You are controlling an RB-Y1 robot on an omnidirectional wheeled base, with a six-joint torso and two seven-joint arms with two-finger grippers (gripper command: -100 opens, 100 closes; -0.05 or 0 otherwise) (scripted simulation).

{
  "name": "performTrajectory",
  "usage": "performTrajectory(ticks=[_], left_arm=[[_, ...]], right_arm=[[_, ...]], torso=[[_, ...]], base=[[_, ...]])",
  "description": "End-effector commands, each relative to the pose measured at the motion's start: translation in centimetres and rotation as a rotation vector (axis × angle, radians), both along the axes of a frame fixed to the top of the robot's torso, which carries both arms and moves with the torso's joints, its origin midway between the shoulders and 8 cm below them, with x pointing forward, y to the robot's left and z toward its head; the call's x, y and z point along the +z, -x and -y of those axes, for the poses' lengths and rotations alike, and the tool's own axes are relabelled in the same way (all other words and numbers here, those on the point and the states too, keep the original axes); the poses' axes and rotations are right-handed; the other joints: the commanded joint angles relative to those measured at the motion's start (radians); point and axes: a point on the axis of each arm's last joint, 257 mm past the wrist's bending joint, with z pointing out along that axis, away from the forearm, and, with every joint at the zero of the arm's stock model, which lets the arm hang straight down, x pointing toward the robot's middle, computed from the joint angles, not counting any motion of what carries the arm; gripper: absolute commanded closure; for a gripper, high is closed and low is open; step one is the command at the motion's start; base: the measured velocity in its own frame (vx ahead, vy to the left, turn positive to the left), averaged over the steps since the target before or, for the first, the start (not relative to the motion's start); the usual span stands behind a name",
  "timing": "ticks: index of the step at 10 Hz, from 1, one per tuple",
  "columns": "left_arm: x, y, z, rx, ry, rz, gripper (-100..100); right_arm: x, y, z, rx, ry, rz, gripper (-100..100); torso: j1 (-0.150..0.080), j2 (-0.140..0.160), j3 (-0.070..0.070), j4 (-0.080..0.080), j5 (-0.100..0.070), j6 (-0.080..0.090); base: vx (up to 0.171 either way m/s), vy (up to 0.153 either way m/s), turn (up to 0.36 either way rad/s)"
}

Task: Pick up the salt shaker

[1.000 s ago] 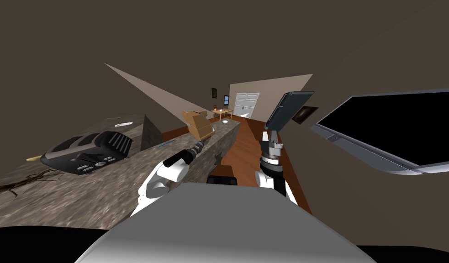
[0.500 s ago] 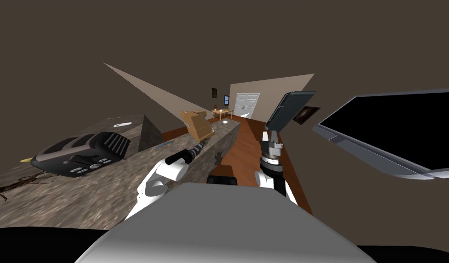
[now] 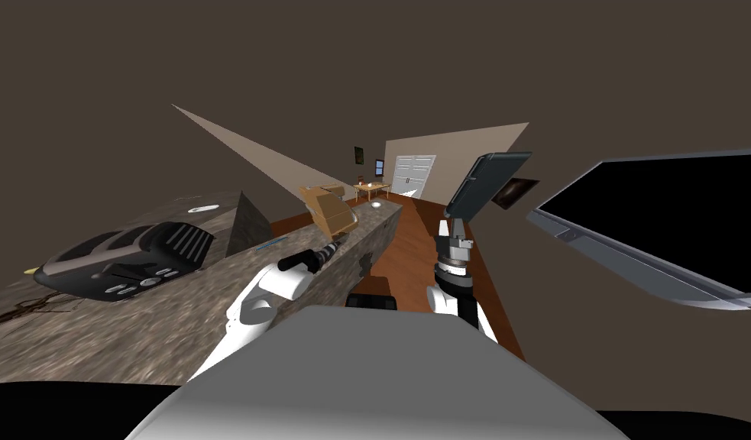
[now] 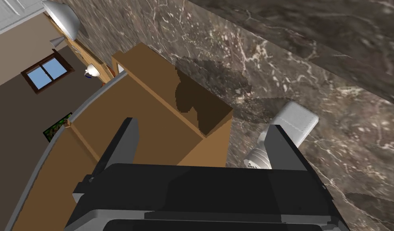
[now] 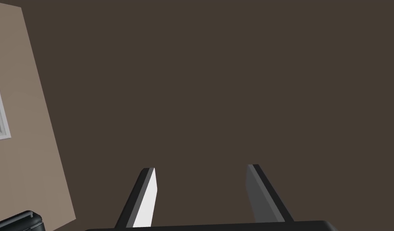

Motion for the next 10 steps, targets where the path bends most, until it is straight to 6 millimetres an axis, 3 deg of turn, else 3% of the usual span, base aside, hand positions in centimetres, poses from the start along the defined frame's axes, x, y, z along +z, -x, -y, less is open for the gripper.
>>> performTrajectory(ticks=[1,10], left_arm=[[-0.9,0.6,-1.1,0.0,-0.038,-0.049,-100],[-4.3,4.3,-6.0,0.021,-0.179,-0.289,-100]], right_arm=[[0.0,0.0,0.0,0.0,0.0,0.0,0],[0.0,0.0,0.0,0.0,0.0,0.0,0]], torso=[[0.0,0.0,0.0,0.0,0.0,0.0],[-0.001,-0.002,-0.001,0.0,0.0,0.0]], base=[[0.031,-0.018,0.015],[0.053,-0.024,0.015]])
